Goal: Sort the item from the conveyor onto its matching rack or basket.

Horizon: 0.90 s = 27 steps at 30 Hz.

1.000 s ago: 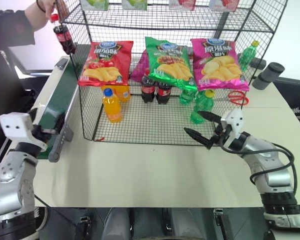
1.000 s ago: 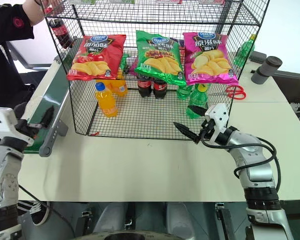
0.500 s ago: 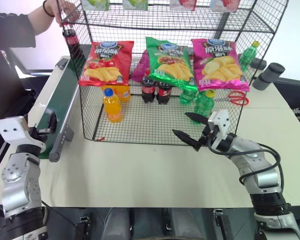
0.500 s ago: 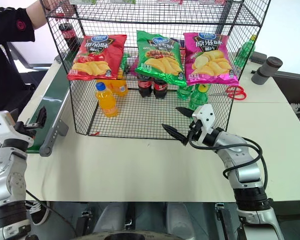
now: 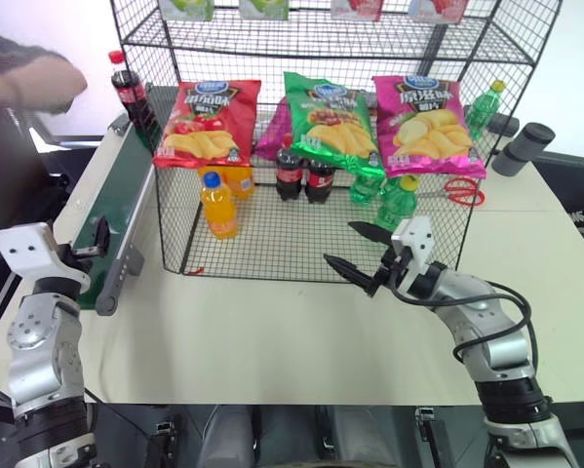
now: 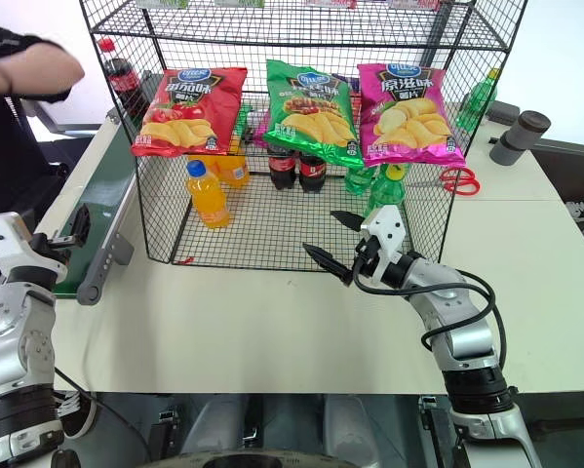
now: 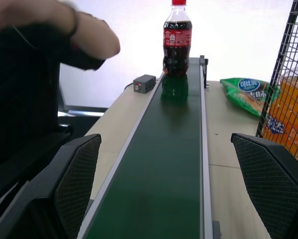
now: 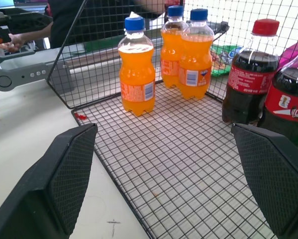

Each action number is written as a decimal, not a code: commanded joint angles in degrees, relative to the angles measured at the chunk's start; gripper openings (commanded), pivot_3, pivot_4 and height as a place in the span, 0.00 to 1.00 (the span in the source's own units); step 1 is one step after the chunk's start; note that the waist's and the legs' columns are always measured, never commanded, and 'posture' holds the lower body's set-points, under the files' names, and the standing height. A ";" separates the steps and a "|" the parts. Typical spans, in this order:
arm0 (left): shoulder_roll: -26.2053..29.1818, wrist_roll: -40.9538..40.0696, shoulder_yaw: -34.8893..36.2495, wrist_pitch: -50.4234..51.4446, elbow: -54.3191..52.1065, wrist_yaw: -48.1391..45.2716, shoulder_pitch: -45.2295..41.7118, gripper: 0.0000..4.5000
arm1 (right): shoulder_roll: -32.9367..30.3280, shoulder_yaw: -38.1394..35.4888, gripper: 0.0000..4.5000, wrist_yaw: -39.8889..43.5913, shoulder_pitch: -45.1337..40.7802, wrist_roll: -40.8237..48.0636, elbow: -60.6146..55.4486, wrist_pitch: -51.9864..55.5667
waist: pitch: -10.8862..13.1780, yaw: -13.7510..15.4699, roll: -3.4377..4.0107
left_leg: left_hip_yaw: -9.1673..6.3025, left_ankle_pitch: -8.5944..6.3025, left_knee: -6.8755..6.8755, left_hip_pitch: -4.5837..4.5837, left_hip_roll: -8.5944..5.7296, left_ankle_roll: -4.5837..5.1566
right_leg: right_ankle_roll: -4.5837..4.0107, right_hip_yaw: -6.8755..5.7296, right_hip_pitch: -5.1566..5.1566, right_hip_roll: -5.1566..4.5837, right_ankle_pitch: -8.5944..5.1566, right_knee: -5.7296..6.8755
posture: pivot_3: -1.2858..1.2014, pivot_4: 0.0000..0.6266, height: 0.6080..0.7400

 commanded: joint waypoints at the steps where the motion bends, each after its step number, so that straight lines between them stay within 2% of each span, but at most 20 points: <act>1: 0.71 0.13 0.15 -0.66 -1.75 0.05 0.03 1.00 | 0.91 -0.42 1.00 -0.40 -0.67 1.05 -2.68 -0.52 | 0.00 -0.01 0.00 | 0.00 0.00 0.00 0.00 0.00 0.00 | 0.00 0.00 0.00 0.00 0.00 0.00 | 0.52 0.24 1.00; 14: -0.39 1.12 -0.53 -1.72 -0.22 1.27 0.12 1.00 | 2.02 0.95 1.00 0.25 -2.28 -0.08 -0.27 -1.62 | -0.02 -0.01 -0.03 | 0.00 0.00 0.00 0.00 0.00 0.00 | 0.00 -0.01 -0.01 -0.01 0.00 0.00 | 0.52 0.24 1.00; 27: -1.31 1.28 -1.12 -7.12 5.97 0.10 0.47 1.00 | 3.10 1.66 1.00 -0.17 -1.25 -1.31 -0.22 -2.92 | -0.02 -0.03 -0.03 | 0.00 0.00 0.00 0.00 0.00 0.00 | 0.00 -0.01 -0.01 -0.02 0.00 0.01 | 0.52 0.24 1.00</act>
